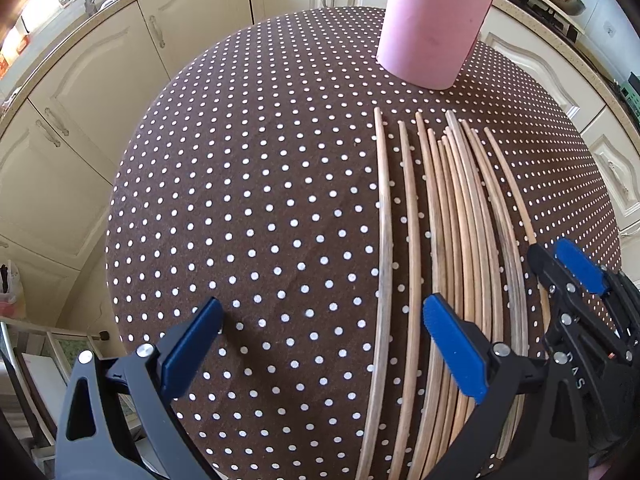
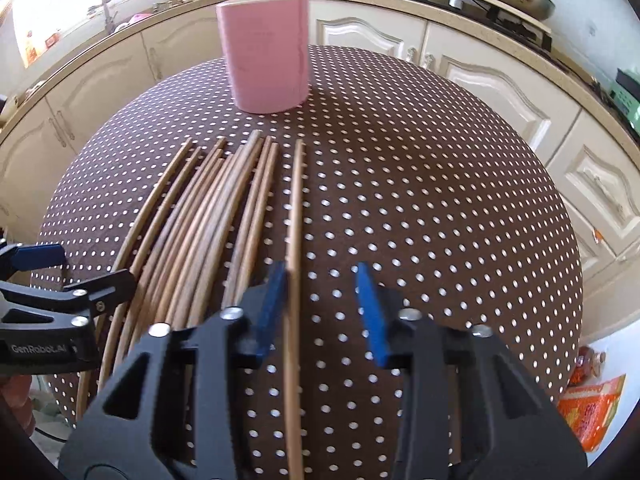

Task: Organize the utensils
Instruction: 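Lower the right gripper onto one wooden chopstick and close on it, then close the left gripper on another chopstick while the right gripper holds its chopstick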

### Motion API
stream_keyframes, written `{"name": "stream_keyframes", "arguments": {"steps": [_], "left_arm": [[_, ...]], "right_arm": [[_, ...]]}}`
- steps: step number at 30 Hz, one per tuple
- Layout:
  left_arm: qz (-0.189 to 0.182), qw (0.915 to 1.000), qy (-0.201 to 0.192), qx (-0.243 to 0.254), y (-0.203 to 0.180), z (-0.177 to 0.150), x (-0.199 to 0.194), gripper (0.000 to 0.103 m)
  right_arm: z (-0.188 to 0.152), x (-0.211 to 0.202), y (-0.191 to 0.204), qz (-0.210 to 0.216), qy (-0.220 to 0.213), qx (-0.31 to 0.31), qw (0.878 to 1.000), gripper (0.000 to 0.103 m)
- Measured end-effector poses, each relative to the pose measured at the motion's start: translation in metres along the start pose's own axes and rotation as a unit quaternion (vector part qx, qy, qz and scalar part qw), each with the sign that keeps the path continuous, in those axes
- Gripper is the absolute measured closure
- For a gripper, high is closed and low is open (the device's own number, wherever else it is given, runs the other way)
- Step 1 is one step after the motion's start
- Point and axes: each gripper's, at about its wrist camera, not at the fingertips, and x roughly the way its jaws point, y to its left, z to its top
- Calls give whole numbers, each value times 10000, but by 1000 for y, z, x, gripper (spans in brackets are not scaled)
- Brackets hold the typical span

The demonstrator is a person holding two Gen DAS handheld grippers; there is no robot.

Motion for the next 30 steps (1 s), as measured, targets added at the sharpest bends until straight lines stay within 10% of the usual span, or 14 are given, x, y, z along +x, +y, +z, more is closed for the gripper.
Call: {"name": "stream_keyframes", "arguments": {"steps": [8,22,30], "left_arm": [[87,10000,-4,-1,0,2,2,4],[185,9998,-94,15,0,23,9,5],[181,9973,-712,-46,1,37,7,43]], "right_arm": [[0,1,1,76,-149,32,9999,96],[-9,-6,-13,345,-244,440,9981,97],[-8,-4,-18,466,-299,549,9970,97]]}}
